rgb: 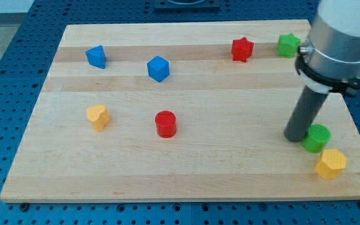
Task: Push green circle on the top of yellow hexagon
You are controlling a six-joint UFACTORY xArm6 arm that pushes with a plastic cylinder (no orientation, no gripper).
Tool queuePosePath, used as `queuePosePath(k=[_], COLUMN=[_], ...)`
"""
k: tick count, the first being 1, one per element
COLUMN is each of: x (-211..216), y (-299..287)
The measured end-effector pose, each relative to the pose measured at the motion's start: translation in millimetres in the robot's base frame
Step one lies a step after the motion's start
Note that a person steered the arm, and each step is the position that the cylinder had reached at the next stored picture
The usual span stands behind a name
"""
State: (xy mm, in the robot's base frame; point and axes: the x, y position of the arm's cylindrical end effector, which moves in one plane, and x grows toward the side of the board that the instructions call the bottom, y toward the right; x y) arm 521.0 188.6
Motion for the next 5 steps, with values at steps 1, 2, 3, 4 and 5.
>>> queuePosePath(k=[1, 2, 3, 4, 5], x=[-10.2, -48.2, -47.3, -25.1, -16.6], y=[3.4, 12.4, 30.4, 31.1, 31.1])
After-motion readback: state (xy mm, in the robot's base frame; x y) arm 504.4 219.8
